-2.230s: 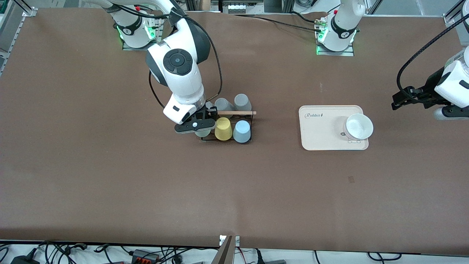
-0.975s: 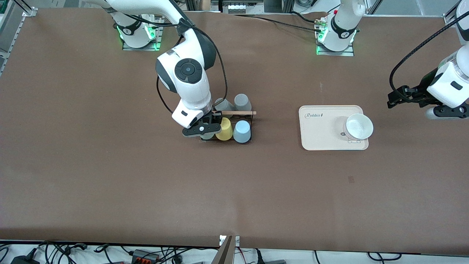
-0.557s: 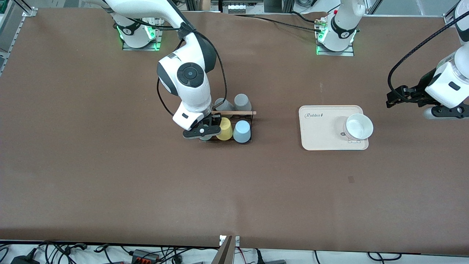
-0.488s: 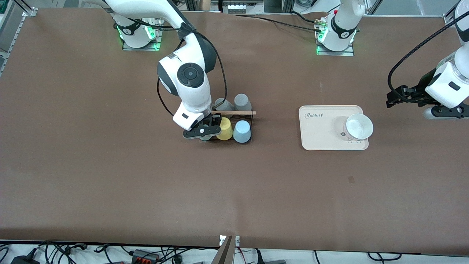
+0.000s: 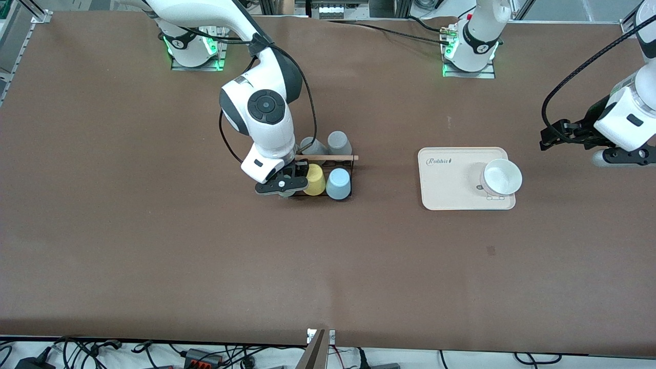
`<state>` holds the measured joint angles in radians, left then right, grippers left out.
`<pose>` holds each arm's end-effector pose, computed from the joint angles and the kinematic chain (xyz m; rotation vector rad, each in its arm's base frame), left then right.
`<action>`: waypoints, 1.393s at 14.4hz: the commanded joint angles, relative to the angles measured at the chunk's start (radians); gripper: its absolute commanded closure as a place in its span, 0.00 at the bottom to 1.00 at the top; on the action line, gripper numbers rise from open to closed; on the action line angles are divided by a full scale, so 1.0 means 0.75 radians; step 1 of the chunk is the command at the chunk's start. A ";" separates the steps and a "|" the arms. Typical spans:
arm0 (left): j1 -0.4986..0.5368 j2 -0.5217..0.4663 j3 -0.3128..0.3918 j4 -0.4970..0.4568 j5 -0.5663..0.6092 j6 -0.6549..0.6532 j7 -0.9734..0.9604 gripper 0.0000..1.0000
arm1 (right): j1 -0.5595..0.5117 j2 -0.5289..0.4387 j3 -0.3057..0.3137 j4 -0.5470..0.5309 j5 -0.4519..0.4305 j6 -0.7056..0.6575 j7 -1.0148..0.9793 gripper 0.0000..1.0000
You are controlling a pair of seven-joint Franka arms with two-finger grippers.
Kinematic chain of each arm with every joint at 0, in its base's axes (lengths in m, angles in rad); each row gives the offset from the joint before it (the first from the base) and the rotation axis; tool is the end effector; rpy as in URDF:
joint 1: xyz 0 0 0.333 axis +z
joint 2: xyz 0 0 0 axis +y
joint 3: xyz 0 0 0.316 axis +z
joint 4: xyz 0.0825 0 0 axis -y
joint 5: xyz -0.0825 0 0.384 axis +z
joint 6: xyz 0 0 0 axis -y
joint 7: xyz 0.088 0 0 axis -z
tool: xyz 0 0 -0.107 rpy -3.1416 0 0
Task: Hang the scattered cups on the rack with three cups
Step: 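Hang the mint-green cup on the rack beside the yellow cup with the right gripper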
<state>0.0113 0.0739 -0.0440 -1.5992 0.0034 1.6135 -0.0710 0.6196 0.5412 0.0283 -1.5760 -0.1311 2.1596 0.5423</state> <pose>0.5772 -0.0177 0.5729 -3.1364 -0.0597 0.0933 0.5606 0.4143 0.3295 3.0716 0.2645 0.1378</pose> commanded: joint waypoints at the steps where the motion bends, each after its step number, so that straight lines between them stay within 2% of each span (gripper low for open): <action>1: 0.003 -0.029 -0.005 -0.026 0.010 -0.004 0.023 0.00 | 0.000 0.009 0.001 0.017 -0.017 -0.004 0.026 0.52; 4: 0.005 -0.027 -0.005 -0.026 0.010 -0.004 0.023 0.00 | 0.000 0.009 0.001 0.017 -0.015 -0.004 0.026 0.44; 5: 0.005 -0.027 -0.005 -0.026 0.010 -0.004 0.023 0.00 | -0.002 0.007 0.003 0.017 -0.013 -0.004 0.026 0.39; 6: 0.003 -0.027 -0.005 -0.026 0.012 -0.004 0.023 0.00 | -0.002 0.007 0.001 0.017 -0.013 -0.004 0.028 0.26; 7: 0.003 -0.027 -0.005 -0.026 0.010 -0.004 0.023 0.00 | -0.002 0.009 0.001 0.019 -0.013 -0.002 0.026 0.19; 9: 0.003 -0.027 -0.005 -0.026 0.010 -0.006 0.023 0.00 | 0.002 0.009 0.001 0.019 -0.013 -0.002 0.026 0.11; 12: 0.001 -0.027 -0.007 -0.026 0.010 -0.006 0.023 0.00 | -0.002 0.007 0.003 0.021 -0.013 -0.004 0.026 0.08; 14: 0.001 -0.027 -0.007 -0.026 0.010 -0.004 0.023 0.00 | -0.008 0.007 0.001 0.023 -0.013 -0.006 0.026 0.00; 16: 0.001 -0.027 -0.007 -0.023 0.010 -0.006 0.023 0.00 | -0.012 -0.010 -0.001 0.027 -0.013 -0.014 0.007 0.00; 20: 0.001 -0.029 -0.009 -0.023 0.010 -0.004 0.023 0.00 | -0.045 -0.130 -0.003 0.029 -0.011 -0.100 -0.005 0.00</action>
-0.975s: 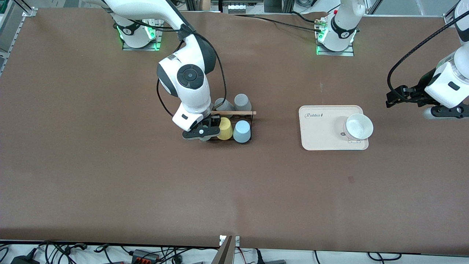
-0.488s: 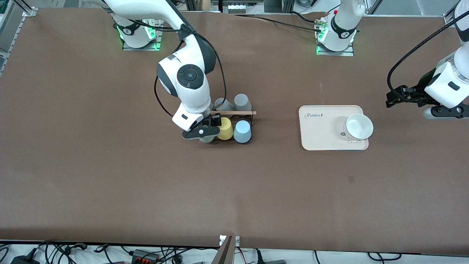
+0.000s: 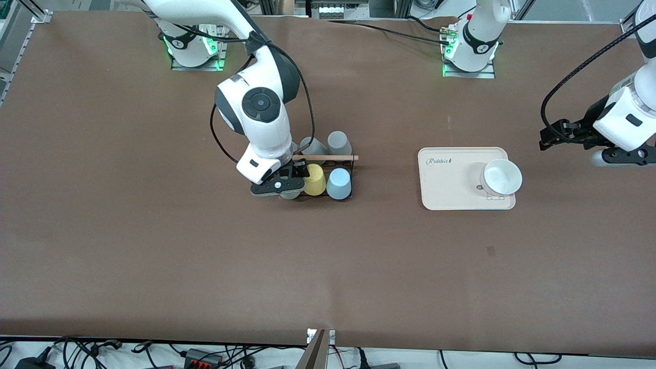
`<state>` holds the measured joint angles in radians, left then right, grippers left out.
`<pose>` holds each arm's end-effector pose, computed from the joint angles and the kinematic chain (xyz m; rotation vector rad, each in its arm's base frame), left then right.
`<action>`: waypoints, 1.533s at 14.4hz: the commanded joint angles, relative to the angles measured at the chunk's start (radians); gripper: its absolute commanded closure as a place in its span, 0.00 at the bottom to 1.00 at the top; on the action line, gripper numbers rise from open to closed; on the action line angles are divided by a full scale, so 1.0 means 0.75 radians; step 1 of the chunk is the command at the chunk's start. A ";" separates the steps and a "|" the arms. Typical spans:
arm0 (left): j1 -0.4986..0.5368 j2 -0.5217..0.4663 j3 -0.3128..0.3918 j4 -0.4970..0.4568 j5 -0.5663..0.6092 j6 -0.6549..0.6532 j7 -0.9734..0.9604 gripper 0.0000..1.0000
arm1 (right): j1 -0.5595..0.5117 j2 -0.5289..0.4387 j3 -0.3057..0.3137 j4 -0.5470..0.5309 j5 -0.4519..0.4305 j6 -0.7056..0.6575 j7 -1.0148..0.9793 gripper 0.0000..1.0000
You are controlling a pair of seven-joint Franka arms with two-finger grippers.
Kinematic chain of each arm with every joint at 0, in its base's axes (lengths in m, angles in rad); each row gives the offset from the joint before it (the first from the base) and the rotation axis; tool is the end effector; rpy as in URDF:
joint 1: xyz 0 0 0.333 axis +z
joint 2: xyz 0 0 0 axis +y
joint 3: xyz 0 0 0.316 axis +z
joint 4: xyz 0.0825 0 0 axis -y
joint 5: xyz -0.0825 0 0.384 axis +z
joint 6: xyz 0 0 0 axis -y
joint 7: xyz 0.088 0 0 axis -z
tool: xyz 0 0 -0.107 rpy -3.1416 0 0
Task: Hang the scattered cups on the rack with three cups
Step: 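Hang the mint-green cup on the rack beside the yellow cup with the right gripper, then open the right gripper and withdraw it from the rack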
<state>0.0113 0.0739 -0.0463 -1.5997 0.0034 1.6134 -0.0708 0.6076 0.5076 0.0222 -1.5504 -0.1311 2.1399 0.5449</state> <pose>0.5771 -0.0190 0.5726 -3.1365 -0.0558 0.0942 0.5705 0.4061 0.3631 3.0872 0.2286 0.1940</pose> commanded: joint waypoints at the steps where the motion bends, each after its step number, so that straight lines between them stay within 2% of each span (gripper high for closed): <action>1: 0.001 -0.029 -0.006 -0.023 0.010 -0.004 0.023 0.00 | -0.061 -0.130 0.007 -0.005 -0.009 -0.106 -0.009 0.00; 5: -0.001 -0.029 -0.008 -0.019 0.010 -0.004 0.023 0.00 | -0.223 -0.251 0.005 0.030 0.033 -0.296 -0.033 0.00; 7: 0.001 -0.029 -0.006 -0.013 0.010 -0.002 0.025 0.00 | -0.323 -0.264 0.003 0.087 0.140 -0.368 -0.149 0.00; 12: 0.009 -0.031 -0.004 -0.009 0.010 0.003 0.052 0.00 | -0.650 -0.317 0.009 0.181 0.213 -0.644 -0.429 0.00; 14: 0.009 -0.031 -0.004 -0.011 0.010 0.003 0.052 0.00 | -0.769 -0.355 0.007 0.192 0.267 -0.709 -0.491 0.00; 16: 0.009 -0.029 -0.004 -0.009 0.010 0.003 0.052 0.00 | -0.873 -0.388 0.005 0.192 0.269 -0.753 -0.587 0.00; 18: 0.009 -0.029 -0.004 -0.013 0.010 0.001 0.052 0.00 | -0.937 -0.425 0.001 0.190 0.263 -0.755 -0.618 0.00; 22: 0.009 -0.027 -0.004 -0.015 0.010 0.001 0.049 0.00 | -0.951 -0.466 -0.040 0.153 0.257 -0.795 -0.620 0.00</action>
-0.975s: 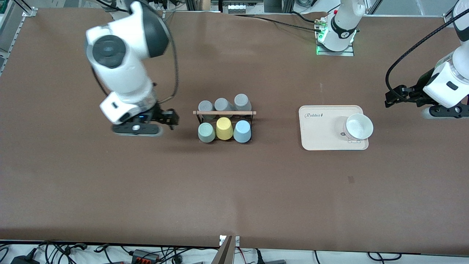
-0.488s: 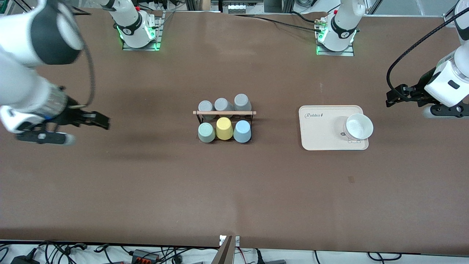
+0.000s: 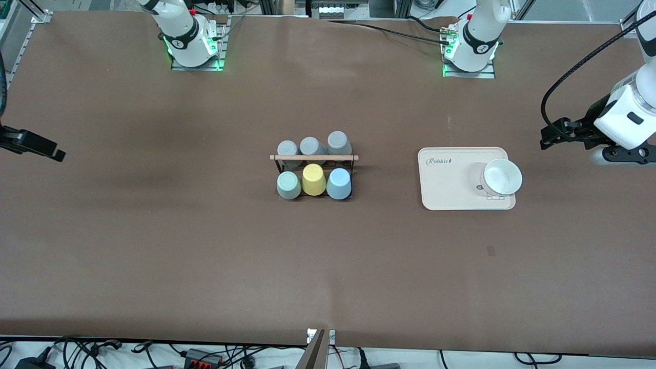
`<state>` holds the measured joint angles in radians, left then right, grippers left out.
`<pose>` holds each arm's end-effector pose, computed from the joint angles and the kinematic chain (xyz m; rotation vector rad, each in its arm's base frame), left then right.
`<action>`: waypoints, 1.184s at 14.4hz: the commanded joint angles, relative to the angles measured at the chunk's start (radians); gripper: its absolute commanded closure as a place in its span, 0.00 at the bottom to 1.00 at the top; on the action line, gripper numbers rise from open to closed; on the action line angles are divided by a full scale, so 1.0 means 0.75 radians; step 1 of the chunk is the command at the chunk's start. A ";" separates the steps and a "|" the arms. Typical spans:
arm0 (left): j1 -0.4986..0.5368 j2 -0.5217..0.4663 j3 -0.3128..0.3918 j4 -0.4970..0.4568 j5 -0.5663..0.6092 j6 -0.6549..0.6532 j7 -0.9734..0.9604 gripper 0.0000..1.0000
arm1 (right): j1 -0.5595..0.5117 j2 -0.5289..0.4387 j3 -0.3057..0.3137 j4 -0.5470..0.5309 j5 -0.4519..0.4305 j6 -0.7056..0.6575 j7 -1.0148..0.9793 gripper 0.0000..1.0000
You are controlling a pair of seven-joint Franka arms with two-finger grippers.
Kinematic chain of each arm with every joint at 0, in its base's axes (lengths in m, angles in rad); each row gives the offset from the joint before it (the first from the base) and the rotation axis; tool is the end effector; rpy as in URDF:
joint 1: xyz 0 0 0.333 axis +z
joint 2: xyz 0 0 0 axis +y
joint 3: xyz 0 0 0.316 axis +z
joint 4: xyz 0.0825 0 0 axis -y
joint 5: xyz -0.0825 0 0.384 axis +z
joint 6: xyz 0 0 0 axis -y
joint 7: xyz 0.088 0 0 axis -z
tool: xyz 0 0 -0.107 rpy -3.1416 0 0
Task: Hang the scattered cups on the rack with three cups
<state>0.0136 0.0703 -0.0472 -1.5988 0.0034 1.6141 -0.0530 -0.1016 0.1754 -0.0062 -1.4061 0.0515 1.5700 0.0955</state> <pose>0.5764 -0.0182 0.5752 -3.1378 -0.0301 0.0861 0.6051 -0.0596 0.6003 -3.0751 0.3139 0.0173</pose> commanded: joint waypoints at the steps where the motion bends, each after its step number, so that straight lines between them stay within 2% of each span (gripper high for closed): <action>1: 0.006 -0.022 -0.002 -0.020 0.010 0.000 0.026 0.00 | -0.012 -0.023 -0.004 -0.040 0.021 -0.084 -0.015 0.00; 3: 0.006 -0.024 -0.002 -0.018 0.010 -0.002 0.026 0.00 | 0.004 -0.035 0.000 -0.056 -0.013 -0.061 -0.015 0.00; 6: 0.004 -0.024 -0.004 -0.018 0.010 -0.002 0.026 0.00 | 0.013 -0.082 0.059 -0.150 -0.148 0.040 -0.090 0.00; 10: 0.004 -0.024 -0.004 -0.018 0.010 -0.002 0.026 0.00 | 0.009 -0.099 0.088 -0.154 -0.159 0.026 -0.078 0.00; 17: 0.004 -0.024 -0.004 -0.018 0.010 -0.002 0.026 0.00 | -0.002 -0.115 0.088 -0.152 -0.144 0.007 -0.074 0.00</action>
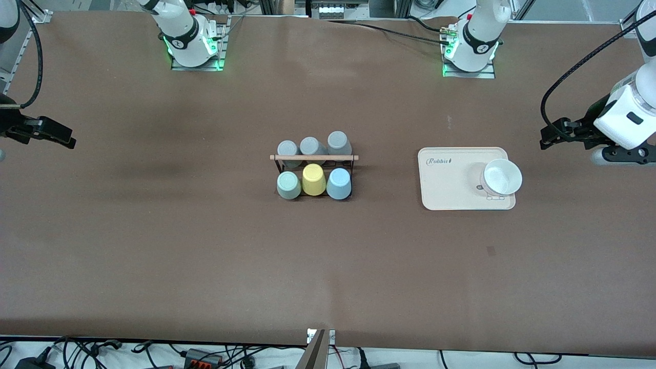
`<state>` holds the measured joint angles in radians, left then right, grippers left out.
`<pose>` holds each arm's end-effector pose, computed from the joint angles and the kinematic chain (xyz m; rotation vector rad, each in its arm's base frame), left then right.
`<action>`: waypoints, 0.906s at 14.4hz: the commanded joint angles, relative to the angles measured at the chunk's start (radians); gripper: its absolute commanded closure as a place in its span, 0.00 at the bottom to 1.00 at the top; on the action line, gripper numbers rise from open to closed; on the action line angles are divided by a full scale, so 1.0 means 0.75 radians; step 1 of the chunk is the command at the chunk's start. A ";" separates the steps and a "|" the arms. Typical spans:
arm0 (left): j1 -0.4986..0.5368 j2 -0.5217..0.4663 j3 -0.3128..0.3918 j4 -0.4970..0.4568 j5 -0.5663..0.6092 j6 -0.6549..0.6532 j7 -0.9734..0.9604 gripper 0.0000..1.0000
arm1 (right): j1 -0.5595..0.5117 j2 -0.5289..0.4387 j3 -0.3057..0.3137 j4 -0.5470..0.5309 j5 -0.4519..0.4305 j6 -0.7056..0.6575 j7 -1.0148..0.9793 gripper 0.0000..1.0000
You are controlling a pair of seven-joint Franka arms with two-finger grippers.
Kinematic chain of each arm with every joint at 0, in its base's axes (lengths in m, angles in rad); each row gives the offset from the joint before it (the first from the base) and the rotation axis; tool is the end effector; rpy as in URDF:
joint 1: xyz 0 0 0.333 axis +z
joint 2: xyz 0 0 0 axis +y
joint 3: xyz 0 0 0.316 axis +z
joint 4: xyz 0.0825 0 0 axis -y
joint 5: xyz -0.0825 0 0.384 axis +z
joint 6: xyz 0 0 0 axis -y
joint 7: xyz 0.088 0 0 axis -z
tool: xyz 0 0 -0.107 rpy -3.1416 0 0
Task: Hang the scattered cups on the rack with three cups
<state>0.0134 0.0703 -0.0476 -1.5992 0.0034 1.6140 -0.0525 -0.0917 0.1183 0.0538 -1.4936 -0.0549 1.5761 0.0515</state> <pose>0.5764 -0.0185 0.5750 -3.1378 -0.0284 0.0869 0.5896 -0.0301 0.5938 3.0893 -0.1366 -0.0546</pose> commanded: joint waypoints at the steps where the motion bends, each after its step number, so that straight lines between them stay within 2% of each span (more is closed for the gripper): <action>1: 0.005 -0.024 -0.004 -0.017 0.010 -0.002 0.025 0.00 | -0.025 -0.041 0.008 -0.037 0.000 -0.001 -0.018 0.00; 13: 0.005 -0.024 -0.004 -0.017 0.010 -0.002 0.025 0.00 | -0.005 -0.062 -0.006 -0.035 0.002 -0.003 -0.030 0.00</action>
<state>0.0135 0.0703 -0.0476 -1.5992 0.0034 1.6140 -0.0525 -0.0992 0.1038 0.0519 -1.4936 -0.0548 1.5761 0.0491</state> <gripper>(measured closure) 0.000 0.000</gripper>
